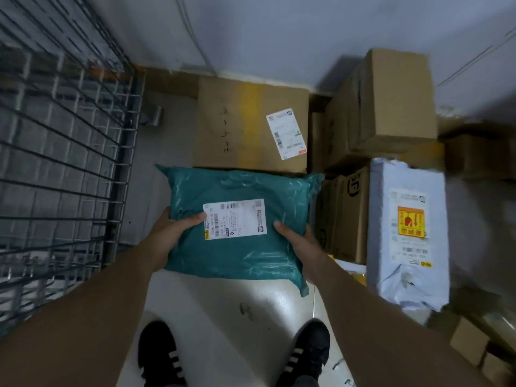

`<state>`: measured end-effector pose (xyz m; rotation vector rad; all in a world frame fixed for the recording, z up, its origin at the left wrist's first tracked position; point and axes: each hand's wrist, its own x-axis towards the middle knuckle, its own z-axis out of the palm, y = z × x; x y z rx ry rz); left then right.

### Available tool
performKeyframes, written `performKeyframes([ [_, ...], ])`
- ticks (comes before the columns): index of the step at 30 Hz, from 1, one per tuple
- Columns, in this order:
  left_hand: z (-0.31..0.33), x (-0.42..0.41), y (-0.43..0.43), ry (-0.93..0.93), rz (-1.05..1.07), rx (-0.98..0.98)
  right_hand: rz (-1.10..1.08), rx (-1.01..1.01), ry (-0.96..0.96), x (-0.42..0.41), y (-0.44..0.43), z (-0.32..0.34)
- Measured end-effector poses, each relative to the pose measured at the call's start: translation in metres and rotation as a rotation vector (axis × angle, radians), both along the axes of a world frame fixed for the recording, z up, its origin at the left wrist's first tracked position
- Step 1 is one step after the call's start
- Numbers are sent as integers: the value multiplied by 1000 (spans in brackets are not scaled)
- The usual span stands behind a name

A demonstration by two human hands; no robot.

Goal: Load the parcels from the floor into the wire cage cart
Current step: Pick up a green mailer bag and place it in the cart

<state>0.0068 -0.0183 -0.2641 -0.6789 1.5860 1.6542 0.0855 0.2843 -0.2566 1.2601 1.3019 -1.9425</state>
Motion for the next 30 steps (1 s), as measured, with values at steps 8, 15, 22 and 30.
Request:
performKeyframes([
  [8,189,-53,22,148,62,27,16,87,180,-55,16,189],
  [15,426,-118,58,371,120,87,91,229,494,-129,45,437],
  [22,697,-135,72,736,64,127,48,325,818,-139,60,697],
  [30,957,-104,62,1043,81,167,38,359,1136,-112,58,948],
])
